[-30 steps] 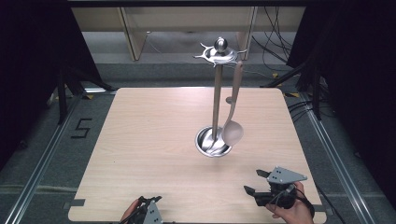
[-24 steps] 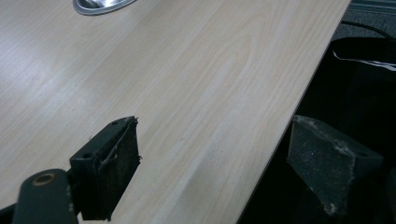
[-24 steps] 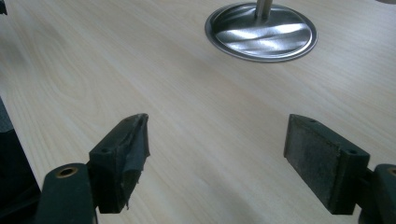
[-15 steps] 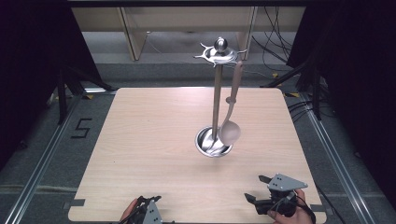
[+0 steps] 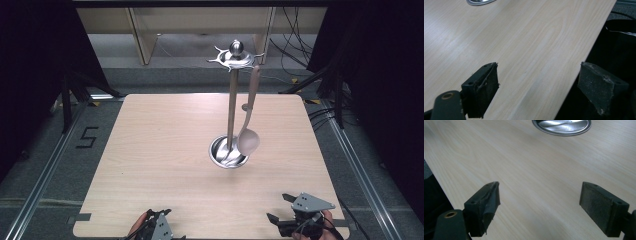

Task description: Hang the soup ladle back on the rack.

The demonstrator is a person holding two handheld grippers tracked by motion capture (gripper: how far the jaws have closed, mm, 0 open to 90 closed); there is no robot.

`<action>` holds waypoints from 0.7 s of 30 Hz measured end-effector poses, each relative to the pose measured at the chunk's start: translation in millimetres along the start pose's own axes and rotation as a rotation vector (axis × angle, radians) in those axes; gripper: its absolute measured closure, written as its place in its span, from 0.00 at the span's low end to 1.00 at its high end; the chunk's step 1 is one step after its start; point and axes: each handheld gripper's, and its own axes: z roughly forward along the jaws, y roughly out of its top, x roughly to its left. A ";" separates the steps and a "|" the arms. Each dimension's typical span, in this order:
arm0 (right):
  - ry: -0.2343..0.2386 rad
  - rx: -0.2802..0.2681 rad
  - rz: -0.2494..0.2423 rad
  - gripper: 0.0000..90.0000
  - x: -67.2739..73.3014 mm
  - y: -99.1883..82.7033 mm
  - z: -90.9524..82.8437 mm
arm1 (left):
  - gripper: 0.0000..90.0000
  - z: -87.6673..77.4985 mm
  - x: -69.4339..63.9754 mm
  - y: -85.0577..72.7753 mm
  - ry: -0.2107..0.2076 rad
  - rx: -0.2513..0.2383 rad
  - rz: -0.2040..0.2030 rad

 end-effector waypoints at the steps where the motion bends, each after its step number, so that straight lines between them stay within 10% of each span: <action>1: -0.005 0.000 0.005 0.20 0.9 -0.8 -1.0 | 0.18 0.0 -0.3 0.0 -0.007 0.003 0.000; 21: 0.013 0.031 0.005 0.19 2.1 -9.6 -3.7 | 0.18 1.8 -1.7 0.0 -0.004 0.011 0.009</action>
